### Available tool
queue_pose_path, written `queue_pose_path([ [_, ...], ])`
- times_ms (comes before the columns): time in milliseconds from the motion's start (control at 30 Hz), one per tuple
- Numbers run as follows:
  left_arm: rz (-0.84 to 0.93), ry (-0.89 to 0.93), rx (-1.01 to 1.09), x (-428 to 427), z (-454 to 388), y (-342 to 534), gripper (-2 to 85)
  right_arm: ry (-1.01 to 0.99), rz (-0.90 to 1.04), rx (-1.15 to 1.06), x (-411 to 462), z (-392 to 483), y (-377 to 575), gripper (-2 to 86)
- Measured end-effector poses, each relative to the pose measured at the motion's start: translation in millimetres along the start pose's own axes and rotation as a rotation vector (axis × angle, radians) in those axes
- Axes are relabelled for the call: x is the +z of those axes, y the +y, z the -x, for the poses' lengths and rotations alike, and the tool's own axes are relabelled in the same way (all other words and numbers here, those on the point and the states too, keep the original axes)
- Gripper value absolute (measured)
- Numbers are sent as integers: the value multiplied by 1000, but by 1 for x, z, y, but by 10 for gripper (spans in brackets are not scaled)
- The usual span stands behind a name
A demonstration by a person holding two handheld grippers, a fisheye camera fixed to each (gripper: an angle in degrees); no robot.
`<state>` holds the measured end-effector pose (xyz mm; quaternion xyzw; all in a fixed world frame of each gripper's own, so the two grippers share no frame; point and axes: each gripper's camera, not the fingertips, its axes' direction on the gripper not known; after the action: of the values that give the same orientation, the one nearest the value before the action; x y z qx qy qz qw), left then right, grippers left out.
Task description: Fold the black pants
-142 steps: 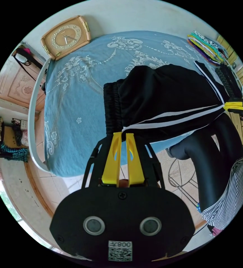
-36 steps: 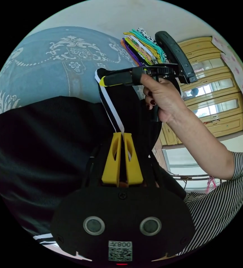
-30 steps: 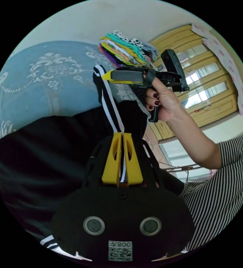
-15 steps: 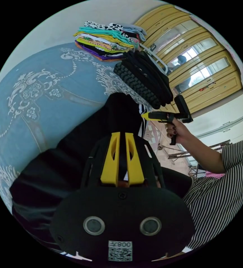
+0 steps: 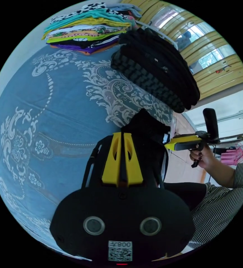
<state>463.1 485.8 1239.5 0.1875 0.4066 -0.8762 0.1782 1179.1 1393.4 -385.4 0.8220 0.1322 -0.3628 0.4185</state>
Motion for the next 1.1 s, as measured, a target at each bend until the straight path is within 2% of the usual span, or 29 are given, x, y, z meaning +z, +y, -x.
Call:
queue_pose_path([
  [267,-180,41,21,-36,-19,-3,7,-21,-80,-111,-29,14,13,14],
  [500,-85,16,27,-17,-31,-25,9,46,-56,-24,-22,-11,18,12],
  [700,-33,-23,13,-18,-39,-27,19,-27,-53,31,-17,-14,19,10],
  [933,-197,98,-66,-68,-41,-9,28,6,-133,55,-37,16,23,2],
  [1100,-334,137,-110,-124,-48,30,23,99,-119,-107,-34,84,9,1],
])
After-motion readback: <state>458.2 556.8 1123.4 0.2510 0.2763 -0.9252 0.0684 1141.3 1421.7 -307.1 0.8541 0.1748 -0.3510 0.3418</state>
